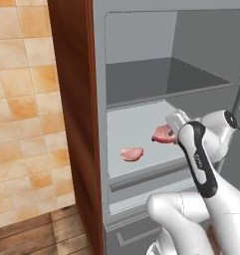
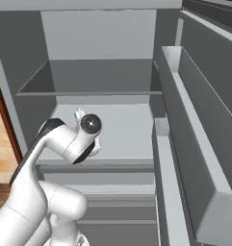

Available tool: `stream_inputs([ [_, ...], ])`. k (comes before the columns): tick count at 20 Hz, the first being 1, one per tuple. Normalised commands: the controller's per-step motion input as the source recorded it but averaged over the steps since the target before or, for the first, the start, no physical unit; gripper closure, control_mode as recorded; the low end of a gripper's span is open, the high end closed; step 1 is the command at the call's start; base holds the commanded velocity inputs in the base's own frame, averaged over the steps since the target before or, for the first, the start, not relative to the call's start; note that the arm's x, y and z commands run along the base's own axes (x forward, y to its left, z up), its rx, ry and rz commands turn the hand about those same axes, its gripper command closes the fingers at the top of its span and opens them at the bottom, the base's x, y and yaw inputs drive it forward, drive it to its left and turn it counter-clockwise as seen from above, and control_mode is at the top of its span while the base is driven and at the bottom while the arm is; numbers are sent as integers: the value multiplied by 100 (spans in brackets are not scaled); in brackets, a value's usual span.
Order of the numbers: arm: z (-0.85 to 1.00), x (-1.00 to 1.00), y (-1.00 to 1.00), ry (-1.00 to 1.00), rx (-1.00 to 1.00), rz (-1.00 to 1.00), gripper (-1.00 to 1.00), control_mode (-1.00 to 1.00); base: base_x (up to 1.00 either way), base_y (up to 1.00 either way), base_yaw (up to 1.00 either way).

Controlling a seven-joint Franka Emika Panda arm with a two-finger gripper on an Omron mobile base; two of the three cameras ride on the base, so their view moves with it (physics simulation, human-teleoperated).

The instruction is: Place the steak on the counter behind the older steak on the same shelf of the fridge to maintain FIFO order. Close the fridge door when finished.

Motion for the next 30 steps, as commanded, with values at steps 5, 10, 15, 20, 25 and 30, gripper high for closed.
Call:
stream_inputs([
  [5,-22,67,0,-1,0,0,100,-100,0,0,0],
  [10,-28,71,0,-4,0,0,100,-100,0,0,0],
  [15,-25,35,0,-17,0,0,100,-100,0,0,0],
  [20,-11,38,0,-15,0,0,100,-100,0,0,0],
  [25,-14,48,0,-7,0,0,100,-100,0,0,0],
  [30,-28,40,0,0,-3,0,100,-100,0,0,0],
])
